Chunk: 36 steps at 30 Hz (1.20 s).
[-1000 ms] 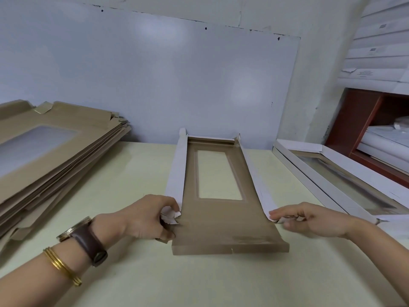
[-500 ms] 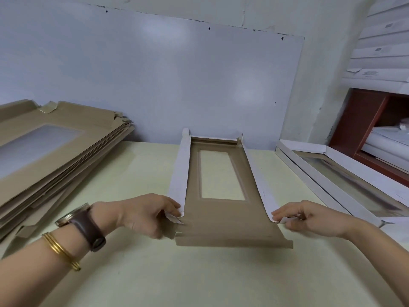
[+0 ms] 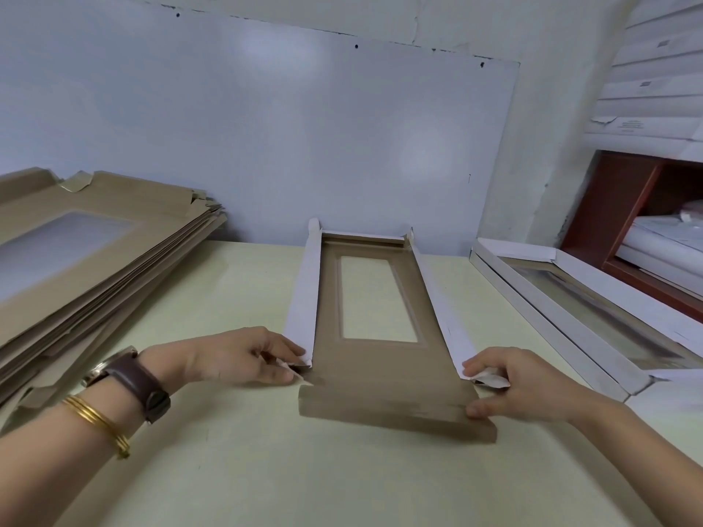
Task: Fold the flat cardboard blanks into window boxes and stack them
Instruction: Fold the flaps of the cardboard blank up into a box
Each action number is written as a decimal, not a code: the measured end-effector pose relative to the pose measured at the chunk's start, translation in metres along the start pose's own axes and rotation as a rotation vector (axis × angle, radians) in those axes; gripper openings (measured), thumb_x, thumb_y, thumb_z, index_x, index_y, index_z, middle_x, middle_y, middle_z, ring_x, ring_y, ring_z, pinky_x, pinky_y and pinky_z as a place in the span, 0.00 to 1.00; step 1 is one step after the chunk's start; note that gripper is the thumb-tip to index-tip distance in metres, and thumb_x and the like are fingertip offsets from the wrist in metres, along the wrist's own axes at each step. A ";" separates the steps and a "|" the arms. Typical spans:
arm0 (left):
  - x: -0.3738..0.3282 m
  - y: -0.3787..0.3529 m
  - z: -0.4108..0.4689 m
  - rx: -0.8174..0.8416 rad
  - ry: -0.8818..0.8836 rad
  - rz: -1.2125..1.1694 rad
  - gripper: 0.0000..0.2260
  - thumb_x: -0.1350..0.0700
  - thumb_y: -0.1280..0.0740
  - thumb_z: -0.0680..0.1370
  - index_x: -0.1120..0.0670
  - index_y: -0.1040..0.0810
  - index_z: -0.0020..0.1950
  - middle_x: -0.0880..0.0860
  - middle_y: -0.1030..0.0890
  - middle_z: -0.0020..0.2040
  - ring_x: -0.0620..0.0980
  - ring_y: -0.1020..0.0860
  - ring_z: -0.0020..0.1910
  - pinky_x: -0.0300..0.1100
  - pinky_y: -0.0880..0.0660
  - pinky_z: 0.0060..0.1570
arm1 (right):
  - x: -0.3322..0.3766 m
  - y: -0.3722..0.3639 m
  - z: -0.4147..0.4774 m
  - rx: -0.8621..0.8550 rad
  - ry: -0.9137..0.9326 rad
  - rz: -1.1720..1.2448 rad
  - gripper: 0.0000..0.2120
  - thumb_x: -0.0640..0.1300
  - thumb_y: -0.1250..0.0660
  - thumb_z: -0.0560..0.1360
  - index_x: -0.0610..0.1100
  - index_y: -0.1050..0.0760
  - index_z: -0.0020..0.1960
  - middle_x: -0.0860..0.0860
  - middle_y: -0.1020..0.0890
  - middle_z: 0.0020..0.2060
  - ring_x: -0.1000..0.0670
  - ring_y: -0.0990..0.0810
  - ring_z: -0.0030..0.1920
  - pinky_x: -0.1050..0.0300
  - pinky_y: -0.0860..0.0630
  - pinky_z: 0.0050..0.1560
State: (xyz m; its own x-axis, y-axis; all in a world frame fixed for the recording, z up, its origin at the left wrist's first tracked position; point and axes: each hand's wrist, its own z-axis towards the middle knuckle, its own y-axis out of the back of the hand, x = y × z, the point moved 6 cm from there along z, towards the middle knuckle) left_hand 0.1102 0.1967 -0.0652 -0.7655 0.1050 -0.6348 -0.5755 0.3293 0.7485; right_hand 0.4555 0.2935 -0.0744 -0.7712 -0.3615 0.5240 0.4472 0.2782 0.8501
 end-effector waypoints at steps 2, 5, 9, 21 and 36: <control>0.000 0.001 0.000 0.011 -0.016 -0.025 0.09 0.55 0.34 0.80 0.50 0.18 0.58 0.41 0.26 0.65 0.34 0.27 0.63 0.35 0.31 0.63 | 0.001 -0.001 -0.001 -0.003 0.006 -0.007 0.26 0.55 0.17 0.56 0.60 0.23 0.50 0.68 0.24 0.53 0.72 0.25 0.49 0.77 0.32 0.44; 0.002 0.001 0.001 0.016 0.000 -0.097 0.15 0.53 0.37 0.81 0.65 0.20 0.49 0.51 0.23 0.53 0.51 0.26 0.49 0.43 0.30 0.52 | 0.002 -0.001 -0.001 -0.007 0.009 -0.010 0.26 0.54 0.16 0.56 0.61 0.24 0.50 0.68 0.24 0.53 0.72 0.26 0.48 0.78 0.32 0.44; 0.000 0.001 0.003 -0.077 0.036 -0.099 0.16 0.51 0.36 0.81 0.57 0.26 0.35 0.57 0.27 0.41 0.50 0.32 0.36 0.40 0.34 0.39 | 0.003 0.000 -0.001 -0.008 0.008 -0.026 0.27 0.56 0.16 0.55 0.60 0.24 0.51 0.68 0.24 0.52 0.71 0.26 0.49 0.78 0.32 0.43; 0.005 0.001 -0.001 -0.125 -0.077 -0.275 0.07 0.52 0.28 0.74 0.53 0.14 0.47 0.45 0.17 0.51 0.37 0.23 0.54 0.33 0.29 0.54 | 0.014 -0.001 -0.006 -0.051 0.061 -0.108 0.25 0.63 0.21 0.59 0.60 0.26 0.51 0.69 0.26 0.53 0.74 0.31 0.53 0.79 0.34 0.47; 0.013 0.003 0.018 -0.451 0.081 -0.084 0.20 0.47 0.29 0.75 0.44 0.26 0.23 0.42 0.31 0.22 0.41 0.33 0.24 0.30 0.38 0.27 | 0.008 0.003 -0.004 0.021 0.040 -0.057 0.22 0.47 0.18 0.63 0.54 0.21 0.53 0.60 0.21 0.55 0.57 0.21 0.49 0.65 0.25 0.51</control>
State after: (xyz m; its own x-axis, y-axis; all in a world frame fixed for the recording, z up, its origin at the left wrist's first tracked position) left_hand 0.1037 0.2164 -0.0746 -0.7205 0.0157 -0.6933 -0.6904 -0.1095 0.7151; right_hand 0.4522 0.2879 -0.0673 -0.7763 -0.4124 0.4769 0.3931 0.2748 0.8775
